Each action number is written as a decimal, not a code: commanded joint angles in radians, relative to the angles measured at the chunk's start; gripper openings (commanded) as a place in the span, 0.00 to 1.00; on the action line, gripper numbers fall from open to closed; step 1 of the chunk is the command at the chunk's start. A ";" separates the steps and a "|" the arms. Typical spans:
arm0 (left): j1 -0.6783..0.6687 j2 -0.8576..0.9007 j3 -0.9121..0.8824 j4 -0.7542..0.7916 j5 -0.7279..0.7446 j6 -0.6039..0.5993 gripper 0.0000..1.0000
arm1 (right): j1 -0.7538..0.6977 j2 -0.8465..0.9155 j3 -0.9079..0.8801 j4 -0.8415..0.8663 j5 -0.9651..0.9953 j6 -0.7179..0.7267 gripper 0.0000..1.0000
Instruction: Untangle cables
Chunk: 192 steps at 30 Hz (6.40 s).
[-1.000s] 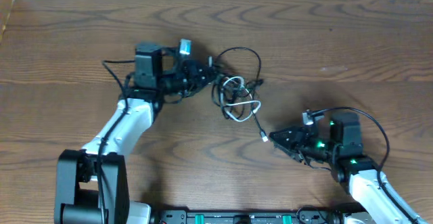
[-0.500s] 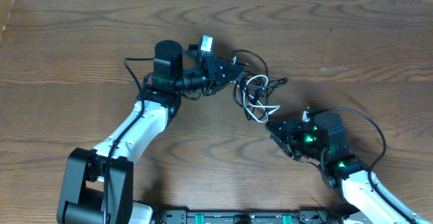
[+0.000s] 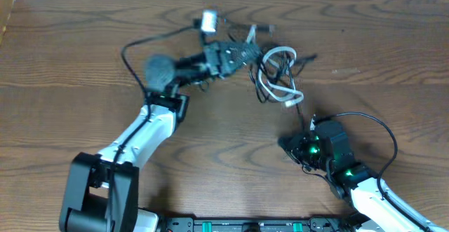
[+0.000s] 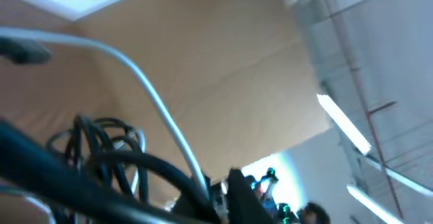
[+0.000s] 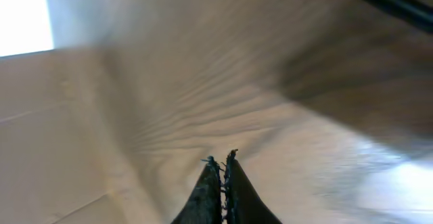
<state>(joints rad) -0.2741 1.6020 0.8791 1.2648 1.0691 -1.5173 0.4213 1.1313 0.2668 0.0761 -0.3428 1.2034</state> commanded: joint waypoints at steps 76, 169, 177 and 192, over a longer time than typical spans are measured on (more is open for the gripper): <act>0.290 -0.015 0.022 0.226 0.138 -0.346 0.08 | -0.271 0.000 0.000 0.022 0.124 -0.210 0.01; -0.053 -0.014 0.021 0.211 0.502 0.074 0.30 | -0.129 0.119 0.139 1.174 -0.044 0.396 0.01; -0.053 -0.014 0.021 0.211 0.502 0.074 0.34 | -0.154 0.119 0.139 1.163 -0.137 0.397 0.01; -0.052 -0.014 0.015 0.188 0.504 0.351 0.89 | -0.104 0.119 0.139 1.054 -0.569 0.159 0.01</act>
<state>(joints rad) -0.3256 1.6081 0.8665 1.4635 1.5669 -1.2953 0.3164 1.2503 0.3939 1.1904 -0.7902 1.5269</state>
